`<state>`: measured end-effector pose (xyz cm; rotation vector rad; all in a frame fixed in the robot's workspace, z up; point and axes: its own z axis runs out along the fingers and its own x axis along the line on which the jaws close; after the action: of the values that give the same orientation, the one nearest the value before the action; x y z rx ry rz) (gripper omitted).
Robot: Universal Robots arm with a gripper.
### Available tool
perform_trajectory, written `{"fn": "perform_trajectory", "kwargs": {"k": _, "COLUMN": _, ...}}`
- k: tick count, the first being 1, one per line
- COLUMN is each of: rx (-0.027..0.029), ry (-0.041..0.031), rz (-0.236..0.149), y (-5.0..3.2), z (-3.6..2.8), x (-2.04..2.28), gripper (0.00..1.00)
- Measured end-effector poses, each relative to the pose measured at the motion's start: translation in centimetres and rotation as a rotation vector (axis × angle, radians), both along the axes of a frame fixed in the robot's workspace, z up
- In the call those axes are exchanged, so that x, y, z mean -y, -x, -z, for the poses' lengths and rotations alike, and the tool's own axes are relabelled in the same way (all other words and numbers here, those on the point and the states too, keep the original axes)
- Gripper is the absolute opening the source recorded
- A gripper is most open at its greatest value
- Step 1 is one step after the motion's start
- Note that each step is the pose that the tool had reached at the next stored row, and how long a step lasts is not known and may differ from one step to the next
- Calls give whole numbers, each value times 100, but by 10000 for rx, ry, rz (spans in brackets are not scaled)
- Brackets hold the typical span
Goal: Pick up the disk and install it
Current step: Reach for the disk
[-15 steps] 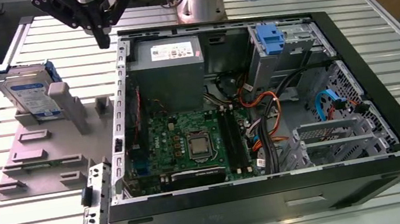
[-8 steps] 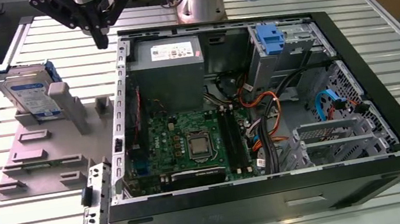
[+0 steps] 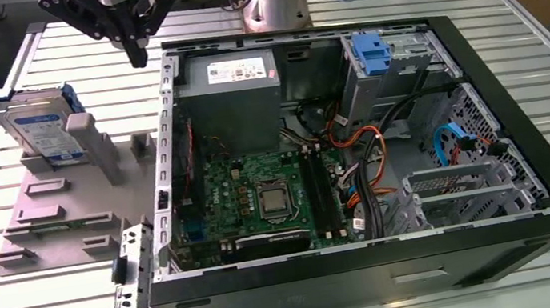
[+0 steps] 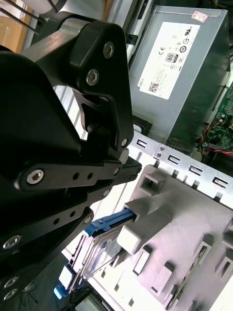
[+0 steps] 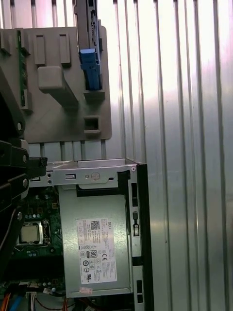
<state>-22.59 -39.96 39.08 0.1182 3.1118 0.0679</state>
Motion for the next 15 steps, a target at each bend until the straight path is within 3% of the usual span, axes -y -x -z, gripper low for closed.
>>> {"fn": "perform_trajectory", "kwargs": {"k": 15, "rx": 0, "ry": 0, "rz": 0, "y": 58, "z": 3, "x": 0, "gripper": 11}}
